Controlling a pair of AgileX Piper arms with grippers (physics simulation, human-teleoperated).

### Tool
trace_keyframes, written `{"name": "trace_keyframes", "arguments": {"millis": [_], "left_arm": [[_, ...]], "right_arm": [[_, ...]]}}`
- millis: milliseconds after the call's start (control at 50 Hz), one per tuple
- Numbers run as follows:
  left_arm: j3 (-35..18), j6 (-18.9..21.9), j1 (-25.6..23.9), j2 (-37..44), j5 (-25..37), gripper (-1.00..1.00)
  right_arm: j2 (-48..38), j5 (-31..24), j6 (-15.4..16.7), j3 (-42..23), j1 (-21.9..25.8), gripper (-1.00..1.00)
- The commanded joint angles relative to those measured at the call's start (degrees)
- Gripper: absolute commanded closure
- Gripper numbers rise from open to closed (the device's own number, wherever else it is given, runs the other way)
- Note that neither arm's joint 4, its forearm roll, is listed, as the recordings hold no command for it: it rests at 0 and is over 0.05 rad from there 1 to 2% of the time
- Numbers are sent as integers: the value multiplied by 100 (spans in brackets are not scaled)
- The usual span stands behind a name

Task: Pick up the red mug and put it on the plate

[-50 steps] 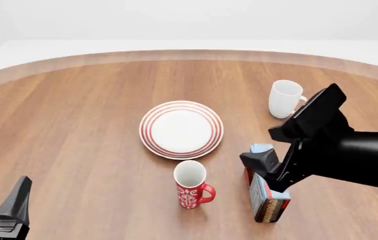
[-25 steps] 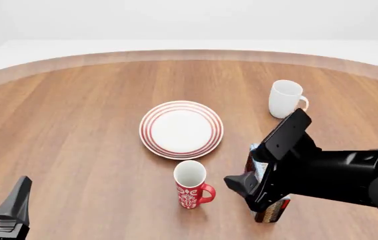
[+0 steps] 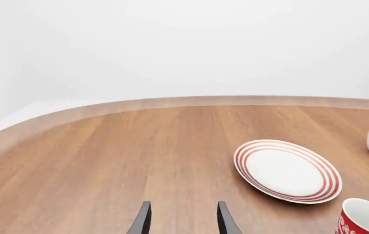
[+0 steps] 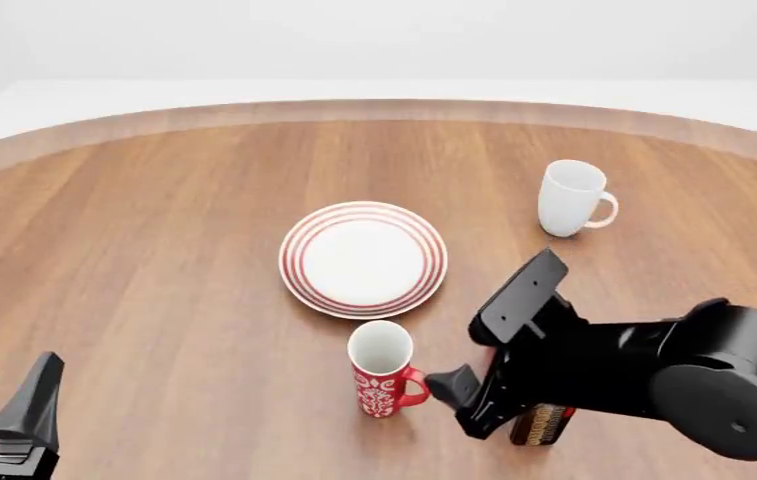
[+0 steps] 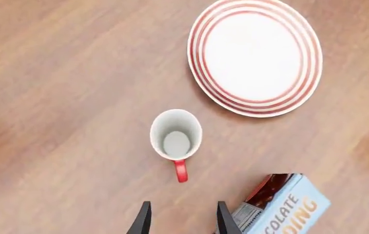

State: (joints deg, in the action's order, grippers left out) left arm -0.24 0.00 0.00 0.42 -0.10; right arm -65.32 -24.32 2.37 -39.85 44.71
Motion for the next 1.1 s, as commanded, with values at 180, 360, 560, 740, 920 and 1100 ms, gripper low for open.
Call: {"name": "trace_keyframes", "arguments": {"millis": [180,360,560,740,920,1100], "left_arm": [[0,0,0,0,0,-100],[0,0,0,0,0,-100],[0,0,0,0,0,-100],[0,0,0,0,0,-100],[0,0,0,0,0,-100],[0,0,0,0,0,-100]], "right_arm": [[-445,509,16,197,-38,-100],[-564,655,53,254,-133,-100],[-750,1005,-25,482,-84,-100],[-830,1105,-73,515,-99,-100],[-928,1182,-74,551,-106,-100],[-1039,1339,-141,641,-45,-100]]}}
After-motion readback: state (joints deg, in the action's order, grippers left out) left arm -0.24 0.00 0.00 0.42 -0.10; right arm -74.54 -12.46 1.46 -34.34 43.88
